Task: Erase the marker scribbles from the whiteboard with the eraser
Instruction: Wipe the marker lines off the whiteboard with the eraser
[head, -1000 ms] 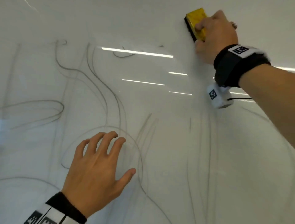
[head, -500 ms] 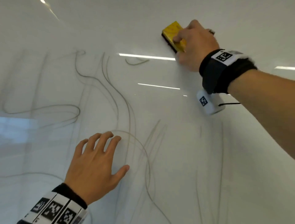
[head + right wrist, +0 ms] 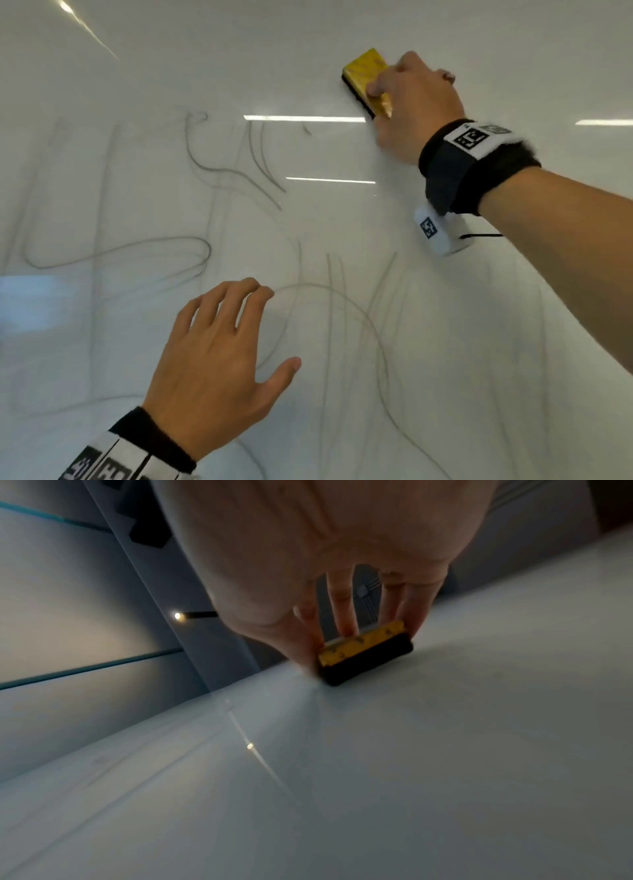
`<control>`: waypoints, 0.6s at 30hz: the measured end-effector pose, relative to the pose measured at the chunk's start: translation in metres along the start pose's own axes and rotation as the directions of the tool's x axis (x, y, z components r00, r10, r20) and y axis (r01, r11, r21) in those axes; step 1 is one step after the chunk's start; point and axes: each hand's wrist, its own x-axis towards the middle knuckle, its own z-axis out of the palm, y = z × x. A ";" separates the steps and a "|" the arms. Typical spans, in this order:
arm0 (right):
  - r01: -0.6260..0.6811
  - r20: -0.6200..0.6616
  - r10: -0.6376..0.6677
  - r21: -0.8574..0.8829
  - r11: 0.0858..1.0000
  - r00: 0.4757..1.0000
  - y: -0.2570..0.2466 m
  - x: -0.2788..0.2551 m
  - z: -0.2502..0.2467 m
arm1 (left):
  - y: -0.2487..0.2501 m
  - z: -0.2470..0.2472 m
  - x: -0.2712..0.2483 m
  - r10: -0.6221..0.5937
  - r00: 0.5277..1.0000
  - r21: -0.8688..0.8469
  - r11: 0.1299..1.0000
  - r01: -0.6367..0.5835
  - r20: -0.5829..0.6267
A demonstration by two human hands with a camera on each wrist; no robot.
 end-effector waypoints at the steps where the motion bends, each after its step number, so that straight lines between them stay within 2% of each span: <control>1: 0.001 -0.010 -0.001 -0.022 1.000 1.000 -0.014 -0.007 0.011 | -0.012 -0.001 -0.002 0.020 0.999 0.008 1.000 -0.020 0.031; 2: 0.052 0.011 -0.052 -0.019 0.998 0.999 -0.036 -0.021 0.025 | -0.024 -0.002 -0.004 0.043 0.997 0.017 0.999 -0.044 0.064; 3: 0.157 0.058 -0.157 0.005 0.988 0.986 -0.059 -0.040 0.041 | -0.034 -0.002 -0.005 0.073 0.993 0.023 0.997 -0.075 0.098; 4: 0.302 0.123 -0.305 0.040 0.952 0.944 -0.084 -0.064 0.060 | -0.045 -0.002 -0.007 0.107 0.985 0.030 0.993 -0.112 0.132; 5: 0.431 0.181 -0.435 0.063 0.900 0.882 -0.107 -0.089 0.075 | -0.054 -0.001 -0.008 0.140 0.976 0.036 0.988 -0.148 0.166; 6: 0.517 0.205 -0.522 0.080 0.852 0.828 -0.121 -0.108 0.083 | -0.063 0.000 -0.009 0.170 0.966 0.042 0.982 -0.182 0.196; 7: 0.552 0.204 -0.561 0.104 0.827 0.802 -0.124 -0.113 0.086 | -0.071 0.001 -0.010 0.194 0.956 0.046 0.977 -0.208 0.219; 8: 0.553 0.159 -0.564 0.107 0.826 0.811 -0.118 -0.105 0.081 | -0.079 0.003 -0.012 0.211 0.948 0.051 0.972 -0.229 0.238; 10: 0.387 0.102 -0.388 0.028 0.922 0.916 -0.104 -0.073 0.063 | -0.096 0.008 -0.014 0.221 0.942 0.068 0.967 -0.245 0.254; 12: 0.122 0.012 -0.122 -0.013 0.992 0.992 -0.084 -0.041 0.047 | -0.113 0.011 -0.014 0.211 0.941 0.090 0.966 -0.242 0.264; 14: -0.114 -0.114 0.116 0.021 0.993 0.987 -0.080 -0.021 0.038 | -0.132 0.014 -0.015 0.176 0.944 0.105 0.972 -0.212 0.279; 16: -0.206 -0.126 0.205 0.004 0.978 0.971 -0.104 -0.019 0.048 | -0.147 0.017 -0.016 0.142 0.941 0.128 0.974 -0.189 0.309; 17: -0.184 -0.087 0.182 -0.018 0.983 0.979 -0.123 -0.025 0.058 | -0.153 0.020 -0.017 0.133 0.937 0.136 0.973 -0.185 0.321; 18: -0.096 -0.037 0.095 -0.025 0.995 0.995 -0.144 -0.037 0.069 | -0.157 0.024 -0.018 0.131 0.936 0.134 0.974 -0.183 0.328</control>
